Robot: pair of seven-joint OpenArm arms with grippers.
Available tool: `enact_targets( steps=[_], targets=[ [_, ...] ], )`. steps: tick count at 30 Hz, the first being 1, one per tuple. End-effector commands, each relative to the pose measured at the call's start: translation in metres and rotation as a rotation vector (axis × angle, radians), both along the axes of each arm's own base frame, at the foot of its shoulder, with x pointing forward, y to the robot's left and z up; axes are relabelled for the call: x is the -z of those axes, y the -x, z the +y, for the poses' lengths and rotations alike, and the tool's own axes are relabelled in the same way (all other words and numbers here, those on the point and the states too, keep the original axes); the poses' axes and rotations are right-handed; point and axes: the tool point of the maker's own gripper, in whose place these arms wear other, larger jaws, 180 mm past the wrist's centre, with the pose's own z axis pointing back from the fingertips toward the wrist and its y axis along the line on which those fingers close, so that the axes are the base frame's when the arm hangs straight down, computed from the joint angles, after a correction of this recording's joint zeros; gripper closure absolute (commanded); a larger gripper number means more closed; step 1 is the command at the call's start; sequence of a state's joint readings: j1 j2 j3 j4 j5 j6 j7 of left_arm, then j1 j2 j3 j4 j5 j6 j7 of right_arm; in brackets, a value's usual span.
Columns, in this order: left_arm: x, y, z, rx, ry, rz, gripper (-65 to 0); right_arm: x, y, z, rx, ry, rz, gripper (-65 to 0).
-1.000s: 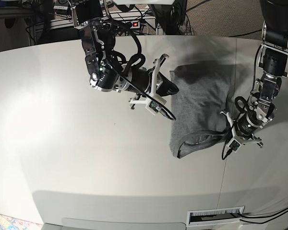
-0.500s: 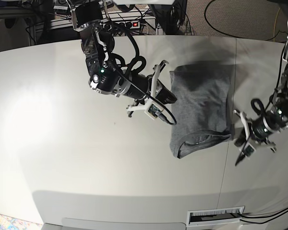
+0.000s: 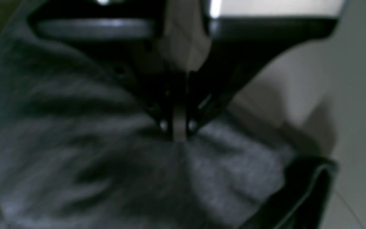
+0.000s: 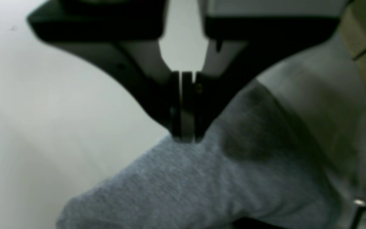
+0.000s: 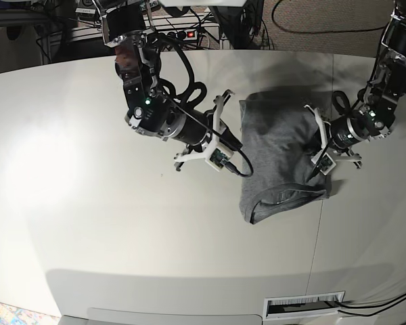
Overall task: Fold the T-shirt properly
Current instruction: 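Press and square the folded shirt's side with the left gripper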
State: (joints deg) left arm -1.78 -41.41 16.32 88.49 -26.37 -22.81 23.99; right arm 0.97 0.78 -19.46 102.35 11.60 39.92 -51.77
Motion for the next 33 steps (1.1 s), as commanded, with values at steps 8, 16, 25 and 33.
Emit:
enact_targets(
  steps=[8, 16, 25, 33],
  targets=[
    [-0.090, -0.013, -0.040, 0.096, 0.148, -0.166, 0.0, -0.008, -0.016, -0.009, 0.022, 0.068, -0.096, 0.0],
    [-0.088, 0.002, -0.082, 0.113, 0.269, -0.206, 0.0, -0.005, -0.026, -0.021, 0.108, 0.103, -0.103, 0.0],
    [-0.021, -0.029, -0.058, -0.010, 0.206, -0.215, 0.0, 0.000, -0.026, -0.027, 0.139, 0.132, -0.074, 0.0],
    [0.026, -0.048, -0.012, -0.099, 0.113, -0.150, 0.0, -0.001, -0.026, -0.027, 0.141, 0.131, -0.075, 0.0]
  ],
)
